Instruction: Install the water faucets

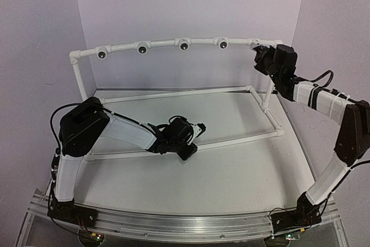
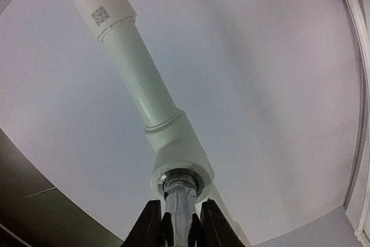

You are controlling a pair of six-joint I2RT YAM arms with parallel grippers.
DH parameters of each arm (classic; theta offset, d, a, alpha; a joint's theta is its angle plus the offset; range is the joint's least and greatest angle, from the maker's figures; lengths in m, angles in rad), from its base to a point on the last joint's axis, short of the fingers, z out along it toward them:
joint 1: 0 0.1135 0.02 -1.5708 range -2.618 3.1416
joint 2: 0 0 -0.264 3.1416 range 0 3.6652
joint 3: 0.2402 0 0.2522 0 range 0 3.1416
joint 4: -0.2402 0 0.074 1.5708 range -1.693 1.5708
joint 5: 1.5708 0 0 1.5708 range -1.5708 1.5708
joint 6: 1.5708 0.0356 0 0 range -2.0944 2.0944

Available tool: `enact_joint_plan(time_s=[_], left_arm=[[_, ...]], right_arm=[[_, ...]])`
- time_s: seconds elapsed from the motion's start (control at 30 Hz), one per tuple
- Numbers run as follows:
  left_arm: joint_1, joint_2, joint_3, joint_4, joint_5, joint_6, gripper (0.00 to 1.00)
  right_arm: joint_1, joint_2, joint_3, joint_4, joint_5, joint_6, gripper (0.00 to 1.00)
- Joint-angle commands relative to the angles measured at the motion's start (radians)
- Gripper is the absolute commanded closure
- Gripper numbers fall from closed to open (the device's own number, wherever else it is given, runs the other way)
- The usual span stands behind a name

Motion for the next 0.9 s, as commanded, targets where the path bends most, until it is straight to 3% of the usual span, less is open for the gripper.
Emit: enact_joint_plan(time_s=[0.0,0.43,0.6,0.67,0.87], left_arm=[[-0.055,0.158,-0.092,-0.41,0.098,-0.158,1.0],[-0.055,0.164,-0.088,-0.414,0.097,-0.16,1.0],[-0.055,0.165,-0.087,-0.415,0.1,-0.158,1.0],[-0.056,0.165,-0.087,-0.414,0.102,-0.157,1.0],[-0.056,0.164,-0.091,-0.412,0.103,-0.155,1.0]], right_arm=[[-0.032,0.055,-0.036,0.068,0.042,0.2,0.97],[-0.039,0.027,-0.043,0.073,0.071,0.145,0.62],[-0.042,0.018,-0.044,0.073,0.077,0.118,0.63],[-0.041,0.016,-0.043,0.072,0.073,0.11,0.55],[-0.043,0.0,-0.045,0.067,0.054,0.074,0.13]])
